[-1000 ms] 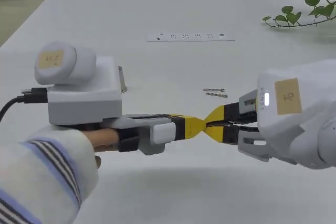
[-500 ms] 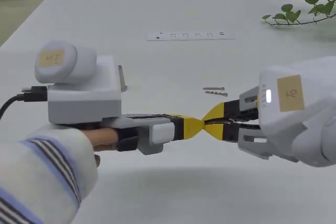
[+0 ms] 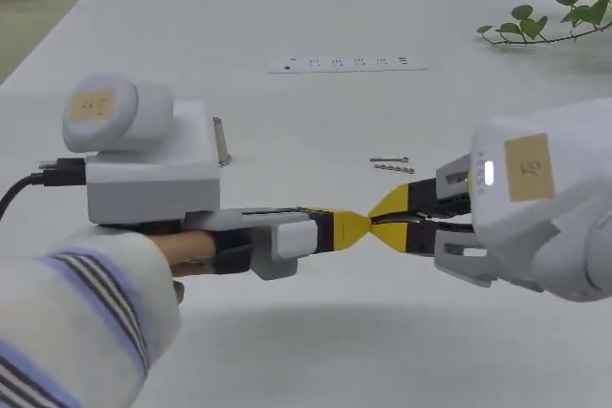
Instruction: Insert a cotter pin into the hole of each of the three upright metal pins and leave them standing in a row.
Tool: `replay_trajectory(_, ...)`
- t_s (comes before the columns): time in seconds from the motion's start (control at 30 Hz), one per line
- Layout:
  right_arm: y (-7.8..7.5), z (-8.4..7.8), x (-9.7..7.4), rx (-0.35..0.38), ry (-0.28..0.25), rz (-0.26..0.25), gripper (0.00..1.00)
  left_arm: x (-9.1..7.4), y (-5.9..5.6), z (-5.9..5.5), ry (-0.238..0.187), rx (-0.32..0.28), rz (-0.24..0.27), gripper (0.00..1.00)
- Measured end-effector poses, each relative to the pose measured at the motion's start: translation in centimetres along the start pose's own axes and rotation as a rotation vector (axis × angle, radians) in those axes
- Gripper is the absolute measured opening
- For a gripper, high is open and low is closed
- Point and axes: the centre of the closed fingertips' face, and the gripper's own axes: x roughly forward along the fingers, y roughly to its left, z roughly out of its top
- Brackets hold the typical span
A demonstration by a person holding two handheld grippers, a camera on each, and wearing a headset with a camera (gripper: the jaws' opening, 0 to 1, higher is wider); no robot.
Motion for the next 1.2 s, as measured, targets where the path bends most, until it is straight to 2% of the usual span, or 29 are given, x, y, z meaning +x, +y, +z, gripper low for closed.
replay_trajectory(0.1,0.0,0.0,0.0,0.002,0.0,0.002,0.02,0.1,0.0,0.0,-0.005,-0.016,0.004,0.01)
replay_trajectory(0.17,-0.1,-0.1,-0.1,0.0,0.002,-0.002,0.02,0.2,0.1,0.1,-0.015,-0.082,0.005,0.01)
replay_trajectory(0.27,-0.2,-0.1,-0.1,0.003,0.003,-0.003,0.02,0.2,0.1,0.2,-0.023,-0.097,-0.002,0.01)
replay_trajectory(0.53,0.3,-0.1,-0.1,0.001,0.0,0.017,0.02,0.1,0.0,-0.2,0.01,-0.062,0.004,0.0)
replay_trajectory(0.67,0.6,0.0,-0.1,-0.004,-0.003,0.034,0.03,0.0,0.1,-0.5,0.027,-0.089,0.001,0.0)
replay_trajectory(0.87,0.6,0.2,-0.1,-0.008,-0.008,0.038,0.04,-0.1,0.1,-0.5,0.028,-0.104,-0.001,0.0)
replay_trajectory(0.93,0.7,-0.1,0.0,-0.009,0.004,0.045,0.07,-0.2,0.1,-0.5,0.029,-0.106,-0.002,0.0)
replay_trajectory(1.0,0.6,-0.1,-0.1,0.007,-0.005,0.039,0.14,-0.3,0.2,-0.7,0.038,-0.095,0.0,0.0)
replay_trajectory(1.1,0.2,-0.4,-0.3,0.053,-0.006,0.037,0.16,-0.6,0.2,-1.0,0.046,-0.073,-0.005,0.0)
replay_trajectory(1.17,0.4,-0.5,-0.4,0.131,-0.021,0.064,0.17,-0.8,-0.1,-1.0,0.042,-0.026,-0.021,0.0)
replay_trajectory(1.2,0.7,-0.5,-0.4,0.175,-0.038,0.093,0.17,-0.9,-0.4,-1.1,0.045,0.008,-0.039,0.0)
